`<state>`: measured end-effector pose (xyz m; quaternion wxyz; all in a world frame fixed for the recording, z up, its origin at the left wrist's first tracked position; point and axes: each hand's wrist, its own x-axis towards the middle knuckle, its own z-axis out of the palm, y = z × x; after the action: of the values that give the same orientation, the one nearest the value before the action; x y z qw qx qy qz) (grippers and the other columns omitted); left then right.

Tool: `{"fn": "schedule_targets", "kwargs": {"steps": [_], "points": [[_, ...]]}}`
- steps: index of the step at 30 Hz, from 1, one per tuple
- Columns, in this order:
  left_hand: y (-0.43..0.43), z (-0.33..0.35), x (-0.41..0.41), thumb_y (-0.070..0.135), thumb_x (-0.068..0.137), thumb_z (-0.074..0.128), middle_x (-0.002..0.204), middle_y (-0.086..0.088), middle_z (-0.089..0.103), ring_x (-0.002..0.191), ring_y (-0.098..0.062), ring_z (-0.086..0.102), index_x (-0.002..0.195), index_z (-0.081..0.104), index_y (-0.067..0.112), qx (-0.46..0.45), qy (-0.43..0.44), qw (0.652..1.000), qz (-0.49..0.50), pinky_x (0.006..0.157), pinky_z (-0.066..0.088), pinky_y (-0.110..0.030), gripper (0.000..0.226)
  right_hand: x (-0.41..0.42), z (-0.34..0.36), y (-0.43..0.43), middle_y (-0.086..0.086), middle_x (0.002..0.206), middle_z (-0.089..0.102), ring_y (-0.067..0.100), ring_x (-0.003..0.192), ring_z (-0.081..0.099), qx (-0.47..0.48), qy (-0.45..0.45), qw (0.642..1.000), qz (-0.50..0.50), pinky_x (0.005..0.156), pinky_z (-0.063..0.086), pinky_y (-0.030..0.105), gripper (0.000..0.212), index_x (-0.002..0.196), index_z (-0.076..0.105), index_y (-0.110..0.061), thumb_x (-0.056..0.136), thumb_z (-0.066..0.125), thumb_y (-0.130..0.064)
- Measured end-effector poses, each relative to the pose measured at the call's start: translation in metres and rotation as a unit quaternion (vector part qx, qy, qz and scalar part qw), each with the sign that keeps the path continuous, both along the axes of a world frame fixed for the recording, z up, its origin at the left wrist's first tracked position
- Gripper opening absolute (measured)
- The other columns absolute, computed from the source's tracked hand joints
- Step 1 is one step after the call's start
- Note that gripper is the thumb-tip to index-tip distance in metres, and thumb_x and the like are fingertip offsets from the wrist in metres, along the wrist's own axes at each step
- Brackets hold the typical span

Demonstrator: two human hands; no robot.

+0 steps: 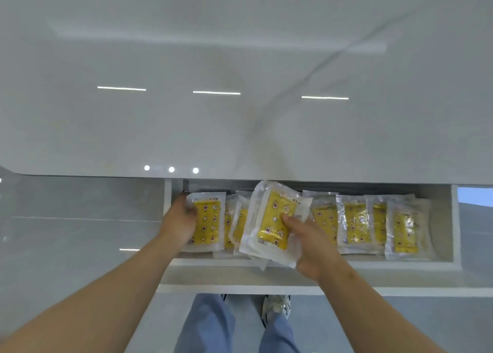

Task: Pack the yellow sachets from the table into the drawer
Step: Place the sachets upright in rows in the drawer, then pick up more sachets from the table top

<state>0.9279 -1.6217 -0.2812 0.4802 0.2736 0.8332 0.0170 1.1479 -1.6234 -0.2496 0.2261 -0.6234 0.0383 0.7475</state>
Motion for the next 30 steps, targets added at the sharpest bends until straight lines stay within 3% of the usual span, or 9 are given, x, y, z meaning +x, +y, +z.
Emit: {"fn": "schedule_targets", "kwargs": {"steps": [3, 7, 10, 12, 18, 23, 25, 27, 30], "points": [[-0.003, -0.015, -0.01, 0.017, 0.097, 0.04, 0.117, -0.016, 0.061, 0.105, -0.034, 0.057, 0.122, 0.048, 0.008, -0.021, 0.052, 0.991, -0.125, 0.08, 0.039, -0.03, 0.028, -0.019, -0.013, 0.0, 0.012, 0.1, 0.069, 0.025, 0.077, 0.07, -0.053, 0.046, 0.997, 0.001, 0.057, 0.058, 0.037, 0.035, 0.125, 0.056, -0.007, 0.091, 0.054, -0.012], [-0.007, -0.008, -0.013, 0.017, 0.095, 0.041, 0.105, -0.011, 0.061, 0.083, -0.024, 0.056, 0.126, 0.039, 0.013, -0.043, 0.131, 0.944, -0.299, 0.071, 0.047, -0.033, 0.032, -0.046, -0.028, 0.008, 0.009, 0.105, 0.066, 0.025, 0.096, 0.063, -0.038, -0.046, 0.997, 0.052, 0.088, 0.051, 0.046, 0.032, 0.123, 0.054, -0.009, 0.091, 0.056, -0.01], [-0.013, 0.003, -0.007, 0.013, 0.094, 0.042, 0.138, -0.014, 0.043, 0.116, -0.028, 0.052, 0.143, 0.022, 0.014, -0.008, 0.206, 0.888, -0.41, 0.09, 0.048, -0.036, 0.053, -0.054, -0.03, 0.016, 0.008, 0.117, 0.056, 0.021, 0.104, 0.053, 0.013, -0.177, 0.974, 0.143, 0.095, 0.037, 0.034, 0.039, 0.13, 0.043, -0.007, 0.093, 0.054, -0.012], [-0.015, 0.004, -0.005, 0.022, 0.09, 0.053, 0.153, -0.008, 0.019, 0.138, -0.029, 0.026, 0.147, 0.014, 0.02, 0.055, 0.207, 0.866, -0.451, 0.109, 0.032, -0.04, 0.069, -0.054, -0.027, 0.018, 0.005, 0.112, 0.047, 0.019, 0.106, 0.044, 0.047, -0.221, 0.953, 0.201, 0.089, 0.032, 0.03, 0.051, 0.14, 0.031, -0.006, 0.094, 0.052, -0.015], [-0.011, -0.016, 0.02, 0.035, 0.079, 0.07, 0.158, 0.01, -0.002, 0.146, -0.024, -0.007, 0.149, -0.002, 0.031, 0.018, -0.02, 0.899, -0.437, 0.116, 0.008, -0.049, 0.1, -0.042, -0.021, 0.014, 0.014, 0.094, 0.061, 0.027, 0.089, 0.058, 0.111, -0.286, 0.88, 0.363, 0.087, 0.048, 0.04, 0.01, 0.091, 0.058, -0.013, 0.091, 0.057, -0.022], [-0.024, -0.023, 0.029, 0.038, 0.083, 0.065, 0.153, 0.004, 0.011, 0.143, -0.029, 0.005, 0.146, -0.002, 0.038, 0.036, 0.09, 0.875, -0.474, 0.116, 0.011, -0.049, 0.092, -0.012, -0.023, 0.005, 0.012, 0.095, 0.064, 0.018, 0.078, 0.056, 0.064, -0.295, 0.881, 0.364, 0.074, 0.048, 0.034, 0.032, 0.12, 0.054, -0.004, 0.093, 0.055, -0.022], [-0.03, -0.023, 0.028, 0.039, 0.084, 0.062, 0.147, 0.0, 0.02, 0.138, -0.028, 0.016, 0.145, -0.001, 0.04, 0.055, 0.137, 0.869, -0.472, 0.114, 0.016, -0.047, 0.088, 0.0, -0.024, -0.001, 0.014, 0.082, 0.059, 0.019, 0.069, 0.05, 0.054, -0.301, 0.873, 0.381, 0.066, 0.046, 0.034, 0.023, 0.108, 0.058, 0.0, 0.094, 0.052, -0.018], [-0.033, -0.022, 0.027, 0.038, 0.084, 0.061, 0.145, -0.002, 0.024, 0.135, -0.029, 0.021, 0.144, 0.004, 0.04, 0.056, 0.171, 0.873, -0.454, 0.114, 0.018, -0.046, 0.082, 0.007, -0.027, -0.004, 0.012, 0.075, 0.05, 0.018, 0.065, 0.044, 0.059, -0.326, 0.852, 0.405, 0.062, 0.039, 0.031, 0.015, 0.093, 0.056, -0.001, 0.095, 0.049, -0.014], [-0.034, -0.021, 0.024, 0.041, 0.082, 0.063, 0.145, -0.005, 0.019, 0.138, -0.031, 0.016, 0.142, 0.013, 0.035, 0.038, 0.198, 0.887, -0.415, 0.115, 0.016, -0.046, 0.079, 0.012, -0.032, -0.007, 0.009, 0.089, 0.054, 0.015, 0.066, 0.046, 0.074, -0.38, 0.796, 0.466, 0.058, 0.038, 0.027, 0.02, 0.113, 0.05, -0.006, 0.095, 0.048, -0.016]]}}
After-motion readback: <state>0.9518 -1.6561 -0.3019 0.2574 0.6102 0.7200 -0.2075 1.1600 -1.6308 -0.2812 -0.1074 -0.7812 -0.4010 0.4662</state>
